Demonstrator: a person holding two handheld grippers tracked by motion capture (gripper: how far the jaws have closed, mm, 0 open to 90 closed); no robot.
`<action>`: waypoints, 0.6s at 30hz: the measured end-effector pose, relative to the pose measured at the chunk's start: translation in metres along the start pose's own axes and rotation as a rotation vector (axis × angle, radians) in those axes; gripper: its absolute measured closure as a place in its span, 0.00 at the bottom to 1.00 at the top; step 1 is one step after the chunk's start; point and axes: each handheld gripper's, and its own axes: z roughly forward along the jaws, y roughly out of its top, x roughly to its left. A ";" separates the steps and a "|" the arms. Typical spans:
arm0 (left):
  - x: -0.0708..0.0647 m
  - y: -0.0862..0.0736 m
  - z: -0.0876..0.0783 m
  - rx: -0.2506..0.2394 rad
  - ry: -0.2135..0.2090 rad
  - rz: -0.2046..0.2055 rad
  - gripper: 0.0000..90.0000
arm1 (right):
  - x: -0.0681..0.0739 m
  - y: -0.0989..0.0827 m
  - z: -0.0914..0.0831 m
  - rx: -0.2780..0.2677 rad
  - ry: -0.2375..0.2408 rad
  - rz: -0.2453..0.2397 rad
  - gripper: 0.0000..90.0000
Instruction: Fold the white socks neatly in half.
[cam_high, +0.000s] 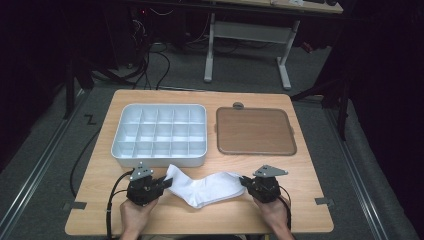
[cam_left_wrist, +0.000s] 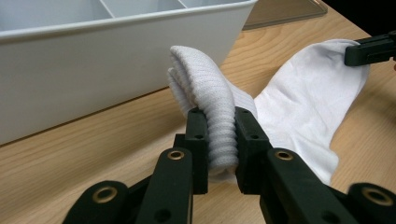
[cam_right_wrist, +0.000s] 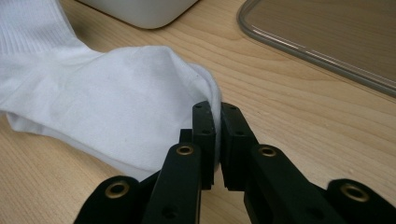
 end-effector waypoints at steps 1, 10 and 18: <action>-0.001 -0.001 0.001 0.000 -0.001 -0.002 0.87 | -0.001 -0.001 -0.001 -0.001 -0.002 0.001 0.96; -0.009 -0.012 0.015 0.035 -0.023 0.011 0.87 | -0.014 -0.013 -0.009 -0.002 -0.036 0.040 0.96; -0.010 -0.021 0.023 0.035 0.002 0.062 0.86 | -0.021 -0.020 -0.009 0.014 -0.054 0.049 0.96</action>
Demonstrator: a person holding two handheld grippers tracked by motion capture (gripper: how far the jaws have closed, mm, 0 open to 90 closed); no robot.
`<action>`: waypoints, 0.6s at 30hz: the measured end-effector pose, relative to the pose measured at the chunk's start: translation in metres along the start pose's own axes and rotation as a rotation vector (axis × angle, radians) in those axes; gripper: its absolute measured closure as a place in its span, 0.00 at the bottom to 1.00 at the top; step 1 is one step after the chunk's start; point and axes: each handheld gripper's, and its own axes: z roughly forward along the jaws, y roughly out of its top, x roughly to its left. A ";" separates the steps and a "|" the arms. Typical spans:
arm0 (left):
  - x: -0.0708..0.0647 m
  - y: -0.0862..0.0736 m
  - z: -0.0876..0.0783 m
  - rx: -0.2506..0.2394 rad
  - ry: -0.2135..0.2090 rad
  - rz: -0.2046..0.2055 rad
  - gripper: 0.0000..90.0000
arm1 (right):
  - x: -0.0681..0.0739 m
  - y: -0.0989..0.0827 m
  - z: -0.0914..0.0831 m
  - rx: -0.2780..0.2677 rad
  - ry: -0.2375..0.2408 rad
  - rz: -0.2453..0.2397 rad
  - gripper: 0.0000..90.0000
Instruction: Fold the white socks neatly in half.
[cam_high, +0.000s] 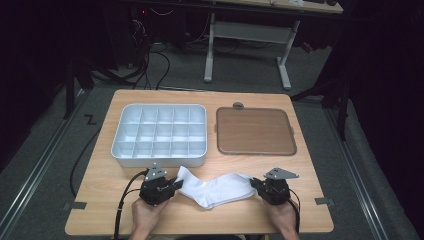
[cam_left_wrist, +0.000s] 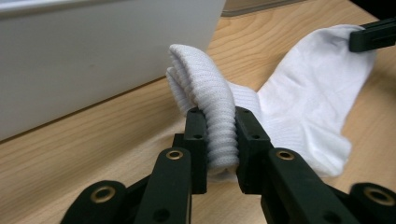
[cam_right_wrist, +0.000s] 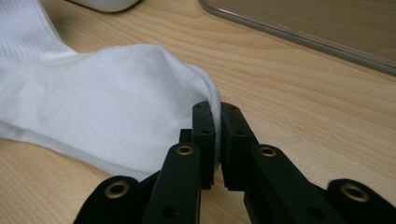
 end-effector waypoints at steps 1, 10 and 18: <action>0.000 0.000 0.000 0.000 0.000 0.000 0.86 | 0.000 0.000 0.000 0.000 0.000 0.000 0.96; 0.009 -0.007 0.007 0.008 0.032 0.027 0.83 | -0.002 -0.006 0.009 0.020 0.005 0.021 0.96; 0.015 -0.010 0.009 0.021 0.062 0.034 0.79 | -0.001 -0.006 0.014 0.020 0.015 0.028 0.96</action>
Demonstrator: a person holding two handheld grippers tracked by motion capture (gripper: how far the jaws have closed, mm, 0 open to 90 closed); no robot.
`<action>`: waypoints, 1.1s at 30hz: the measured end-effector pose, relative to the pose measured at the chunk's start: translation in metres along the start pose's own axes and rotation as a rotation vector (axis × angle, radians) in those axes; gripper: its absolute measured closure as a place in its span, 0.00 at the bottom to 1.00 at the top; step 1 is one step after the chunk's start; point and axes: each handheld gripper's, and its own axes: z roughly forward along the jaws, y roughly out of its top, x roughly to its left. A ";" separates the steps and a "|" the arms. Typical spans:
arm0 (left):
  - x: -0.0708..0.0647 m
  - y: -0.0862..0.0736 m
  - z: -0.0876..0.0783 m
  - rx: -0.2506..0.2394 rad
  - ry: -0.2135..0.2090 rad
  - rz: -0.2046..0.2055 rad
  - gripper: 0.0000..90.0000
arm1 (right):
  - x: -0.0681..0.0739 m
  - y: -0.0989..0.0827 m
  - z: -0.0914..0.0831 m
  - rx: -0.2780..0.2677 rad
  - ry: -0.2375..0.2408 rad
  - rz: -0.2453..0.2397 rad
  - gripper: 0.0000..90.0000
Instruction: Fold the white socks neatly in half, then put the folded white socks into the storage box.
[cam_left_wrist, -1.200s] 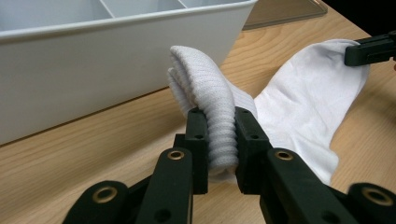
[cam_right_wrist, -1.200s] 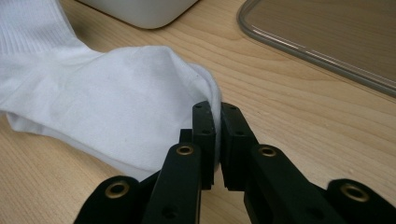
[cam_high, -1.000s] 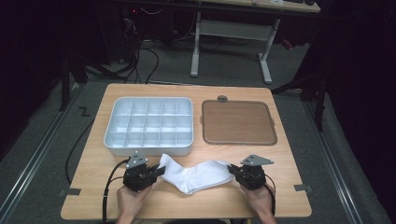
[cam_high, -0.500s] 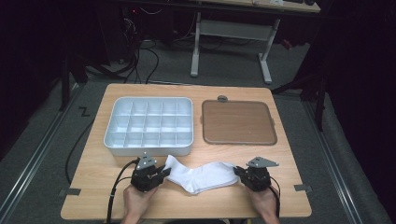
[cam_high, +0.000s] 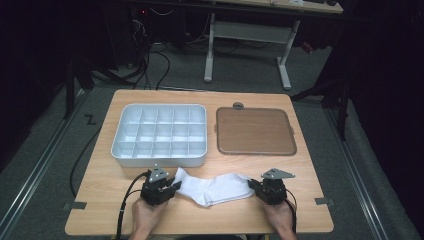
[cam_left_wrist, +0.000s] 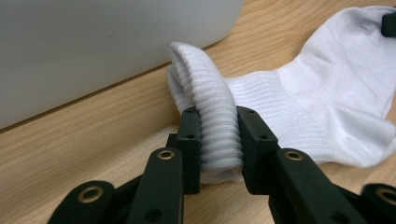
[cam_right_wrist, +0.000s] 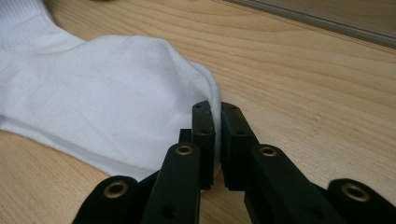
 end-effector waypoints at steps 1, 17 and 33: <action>0.001 0.000 0.000 0.000 0.004 0.003 0.79 | 0.000 0.000 0.001 0.001 0.000 0.003 0.96; 0.011 0.000 0.003 -0.010 0.075 -0.011 0.47 | 0.000 -0.003 0.003 -0.013 -0.048 0.013 0.78; 0.013 0.005 -0.002 0.010 0.091 -0.040 0.33 | -0.006 -0.001 -0.002 -0.045 -0.071 0.036 0.61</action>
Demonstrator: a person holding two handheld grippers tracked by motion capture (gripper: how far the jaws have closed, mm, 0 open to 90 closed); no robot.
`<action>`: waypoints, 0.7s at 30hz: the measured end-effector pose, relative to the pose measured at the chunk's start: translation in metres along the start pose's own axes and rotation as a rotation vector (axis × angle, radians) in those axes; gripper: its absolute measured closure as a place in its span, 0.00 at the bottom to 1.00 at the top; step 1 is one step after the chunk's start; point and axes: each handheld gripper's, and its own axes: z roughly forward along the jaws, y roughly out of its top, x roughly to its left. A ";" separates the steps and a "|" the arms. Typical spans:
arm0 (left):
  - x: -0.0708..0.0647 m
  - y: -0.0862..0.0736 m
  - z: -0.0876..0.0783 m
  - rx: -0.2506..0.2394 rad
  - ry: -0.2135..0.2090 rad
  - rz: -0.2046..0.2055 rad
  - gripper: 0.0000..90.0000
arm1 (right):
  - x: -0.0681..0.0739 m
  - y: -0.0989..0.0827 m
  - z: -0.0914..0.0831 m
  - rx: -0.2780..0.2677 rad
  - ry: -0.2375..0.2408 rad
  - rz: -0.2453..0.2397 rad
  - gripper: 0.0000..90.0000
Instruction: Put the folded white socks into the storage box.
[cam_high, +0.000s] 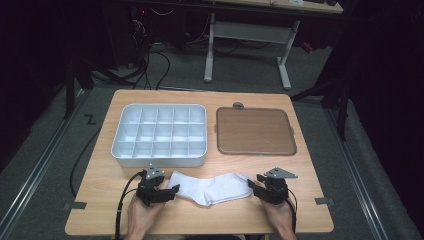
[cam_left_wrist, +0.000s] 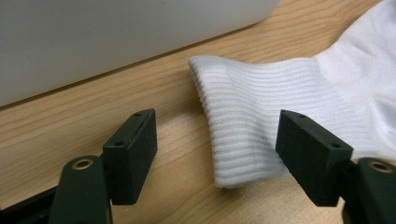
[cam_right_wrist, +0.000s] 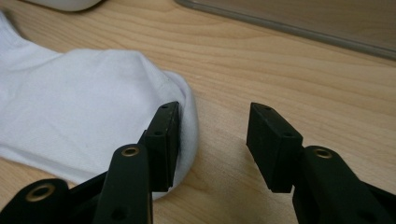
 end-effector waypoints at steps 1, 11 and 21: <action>0.000 0.000 0.000 0.000 0.000 0.000 0.32 | 0.000 0.000 0.000 0.000 0.000 0.000 0.61; -0.003 0.011 -0.001 -0.025 -0.002 -0.085 0.29 | 0.025 0.019 -0.020 -0.075 0.043 -0.077 0.83; -0.009 0.003 0.003 0.028 0.057 -0.053 0.31 | 0.066 0.026 0.002 -0.028 0.159 -0.176 0.89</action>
